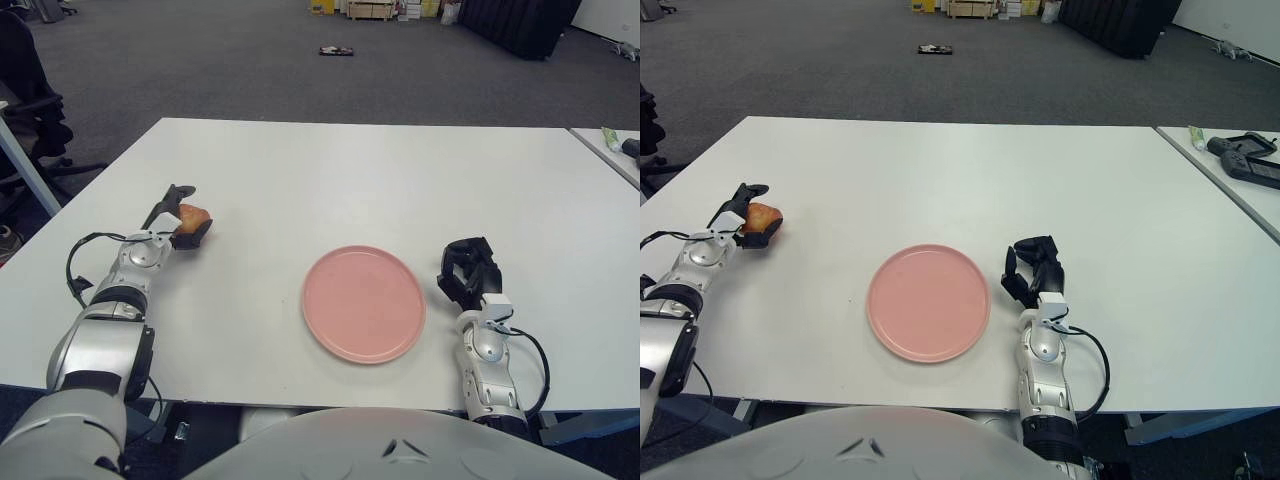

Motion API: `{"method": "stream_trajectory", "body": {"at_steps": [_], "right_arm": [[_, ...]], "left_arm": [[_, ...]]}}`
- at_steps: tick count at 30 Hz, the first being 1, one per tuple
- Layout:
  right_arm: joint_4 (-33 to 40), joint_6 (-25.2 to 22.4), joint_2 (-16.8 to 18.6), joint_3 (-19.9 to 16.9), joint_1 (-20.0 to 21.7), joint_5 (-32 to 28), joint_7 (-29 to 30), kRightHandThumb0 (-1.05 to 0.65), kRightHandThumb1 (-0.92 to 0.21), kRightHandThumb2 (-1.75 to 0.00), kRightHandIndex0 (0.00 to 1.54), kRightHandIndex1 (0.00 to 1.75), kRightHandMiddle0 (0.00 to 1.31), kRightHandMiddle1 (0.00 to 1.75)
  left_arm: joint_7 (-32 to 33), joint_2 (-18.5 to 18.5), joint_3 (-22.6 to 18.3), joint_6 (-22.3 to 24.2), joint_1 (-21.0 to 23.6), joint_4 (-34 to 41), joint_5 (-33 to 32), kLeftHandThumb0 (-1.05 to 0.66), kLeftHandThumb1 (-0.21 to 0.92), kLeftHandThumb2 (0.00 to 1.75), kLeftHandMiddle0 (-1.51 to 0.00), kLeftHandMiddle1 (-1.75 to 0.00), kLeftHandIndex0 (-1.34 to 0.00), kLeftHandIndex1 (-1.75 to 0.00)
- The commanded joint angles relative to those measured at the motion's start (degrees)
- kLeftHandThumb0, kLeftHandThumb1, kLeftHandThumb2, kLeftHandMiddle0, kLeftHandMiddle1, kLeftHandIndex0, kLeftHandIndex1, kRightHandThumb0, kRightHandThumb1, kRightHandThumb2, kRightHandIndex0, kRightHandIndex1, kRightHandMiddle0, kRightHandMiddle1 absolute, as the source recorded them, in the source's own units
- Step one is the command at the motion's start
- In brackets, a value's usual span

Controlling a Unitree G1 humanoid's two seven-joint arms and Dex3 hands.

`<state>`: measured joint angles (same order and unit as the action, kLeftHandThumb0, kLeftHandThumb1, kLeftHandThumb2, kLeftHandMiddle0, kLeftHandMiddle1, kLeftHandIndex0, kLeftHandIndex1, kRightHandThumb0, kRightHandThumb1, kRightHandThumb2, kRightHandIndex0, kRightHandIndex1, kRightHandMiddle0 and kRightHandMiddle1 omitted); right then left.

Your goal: Put the apple into the plate.

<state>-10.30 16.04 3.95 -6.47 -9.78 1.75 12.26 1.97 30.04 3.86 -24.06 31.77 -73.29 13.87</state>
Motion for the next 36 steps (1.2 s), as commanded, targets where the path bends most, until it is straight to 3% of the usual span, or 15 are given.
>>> {"method": "stream_trajectory", "body": {"at_steps": [1, 13, 21, 23, 25, 28, 36], "right_arm": [[-1.3, -2.3, 0.5, -0.5, -1.0, 0.3, 1.0, -0.37, -0.72, -0.8, 0.55, 1.31, 0.31, 1.75], [0.0, -3.8, 0.6, -0.4, -1.5, 0.1, 1.4, -0.37, -0.75, -0.77, 0.54, 1.3, 0.29, 1.75], [-0.1, -3.2, 0.9, -0.6, -1.4, 0.1, 1.9, -0.38, -0.71, -0.82, 0.54, 1.31, 0.32, 1.75], [-0.2, -2.8, 0.9, -0.7, -1.4, 0.0, 2.0, -0.38, -0.71, -0.82, 0.54, 1.31, 0.32, 1.75], [-0.3, -2.6, 0.9, -0.7, -1.3, -0.1, 2.0, -0.38, -0.71, -0.82, 0.55, 1.32, 0.32, 1.75], [-0.4, -2.3, 1.0, -0.9, -1.3, -0.4, 1.9, -0.38, -0.7, -0.83, 0.55, 1.32, 0.32, 1.75], [-1.0, -1.4, 1.1, -1.1, -1.1, -0.7, 1.5, -0.38, -0.69, -0.85, 0.55, 1.33, 0.33, 1.75]], "left_arm": [[1.4, -1.9, 1.7, 3.2, -1.1, -1.2, 2.1, -0.66, 0.44, 1.0, 0.0, -1.03, 0.0, -1.09], [5.5, -2.4, 5.9, 5.8, -0.6, -1.3, 6.3, -0.5, 0.27, 1.18, -0.05, -1.23, 0.0, -1.29], [7.2, -2.2, 8.5, 6.8, 0.0, -1.4, 9.0, -0.43, 0.2, 1.28, -0.18, -1.43, -0.03, -1.58], [7.8, -2.2, 9.6, 7.1, 0.3, -1.5, 10.1, -0.39, 0.18, 1.31, -0.25, -1.48, -0.13, -1.65], [8.7, -2.0, 11.0, 7.5, 0.6, -1.5, 11.7, -0.4, 0.32, 1.19, -0.29, -1.52, -0.32, -1.66], [9.7, -1.7, 13.2, 8.1, 1.0, -1.7, 14.0, -0.14, 0.36, 1.17, -0.42, -1.54, -0.5, -1.67], [10.0, -1.5, 15.2, 8.7, 1.8, -2.1, 15.6, -0.01, 0.28, 1.27, -0.57, -1.53, -0.63, -1.67]]}}
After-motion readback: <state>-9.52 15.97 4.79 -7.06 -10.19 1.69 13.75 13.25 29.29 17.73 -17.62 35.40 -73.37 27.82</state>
